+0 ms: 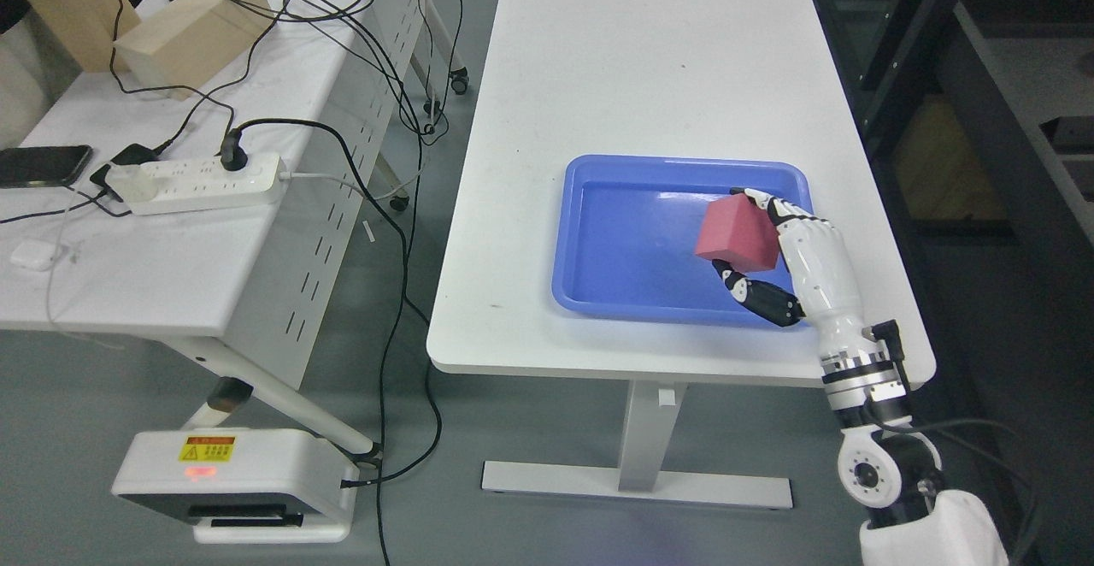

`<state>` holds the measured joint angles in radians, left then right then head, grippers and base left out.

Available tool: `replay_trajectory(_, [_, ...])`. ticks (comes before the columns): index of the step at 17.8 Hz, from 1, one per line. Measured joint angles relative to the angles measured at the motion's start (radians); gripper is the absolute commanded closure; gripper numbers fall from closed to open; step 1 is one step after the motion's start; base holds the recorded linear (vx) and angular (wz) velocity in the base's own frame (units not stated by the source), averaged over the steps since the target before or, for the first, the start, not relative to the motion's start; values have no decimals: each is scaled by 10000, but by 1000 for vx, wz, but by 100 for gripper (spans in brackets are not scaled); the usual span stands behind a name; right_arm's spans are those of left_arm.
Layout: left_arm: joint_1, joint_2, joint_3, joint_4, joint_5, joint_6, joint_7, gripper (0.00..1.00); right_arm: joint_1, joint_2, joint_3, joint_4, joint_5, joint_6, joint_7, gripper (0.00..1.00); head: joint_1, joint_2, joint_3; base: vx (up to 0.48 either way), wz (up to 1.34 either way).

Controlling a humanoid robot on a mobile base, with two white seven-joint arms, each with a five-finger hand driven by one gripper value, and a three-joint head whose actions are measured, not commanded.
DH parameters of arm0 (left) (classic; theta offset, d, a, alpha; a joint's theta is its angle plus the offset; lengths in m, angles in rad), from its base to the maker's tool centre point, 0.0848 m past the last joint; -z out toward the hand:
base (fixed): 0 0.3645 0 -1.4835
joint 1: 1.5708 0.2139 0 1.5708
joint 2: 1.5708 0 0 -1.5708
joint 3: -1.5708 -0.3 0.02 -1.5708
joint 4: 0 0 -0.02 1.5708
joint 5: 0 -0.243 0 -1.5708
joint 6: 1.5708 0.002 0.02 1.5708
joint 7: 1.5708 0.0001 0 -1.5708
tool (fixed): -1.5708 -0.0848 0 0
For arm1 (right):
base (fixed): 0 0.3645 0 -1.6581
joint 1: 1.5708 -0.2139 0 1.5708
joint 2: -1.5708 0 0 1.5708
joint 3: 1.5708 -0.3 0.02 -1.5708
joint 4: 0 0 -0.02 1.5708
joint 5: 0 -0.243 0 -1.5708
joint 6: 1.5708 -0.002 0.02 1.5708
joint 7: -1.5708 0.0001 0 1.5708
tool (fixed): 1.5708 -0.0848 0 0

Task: Pick pink block from left shelf to tray
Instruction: 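Lower the pink block into the blue tray with the right hand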

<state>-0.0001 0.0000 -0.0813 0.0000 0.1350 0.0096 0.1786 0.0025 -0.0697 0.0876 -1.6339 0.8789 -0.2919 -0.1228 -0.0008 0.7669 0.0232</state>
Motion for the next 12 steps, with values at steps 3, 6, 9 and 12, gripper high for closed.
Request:
replay_trajectory(3, [0, 0, 0, 0, 0, 0, 0, 0, -6, -4, 48, 0, 15, 38, 735, 96, 0, 0, 0, 248, -66])
replay_trajectory(6, [0, 0, 0, 0, 0, 0, 0, 0, 220, -23, 82, -2, 30, 146, 1285, 95, 0, 0, 0, 197, -72])
replay_trajectory(9, [1, 0, 0, 0, 0, 0, 0, 0, 480, -45, 108, -3, 45, 225, 1895, 93, 0, 0, 0, 141, -46])
replay_trajectory(12, [0, 0, 0, 0, 0, 0, 0, 0, 741, -74, 118, -6, 50, 302, 2213, 75, 0, 0, 0, 110, -10])
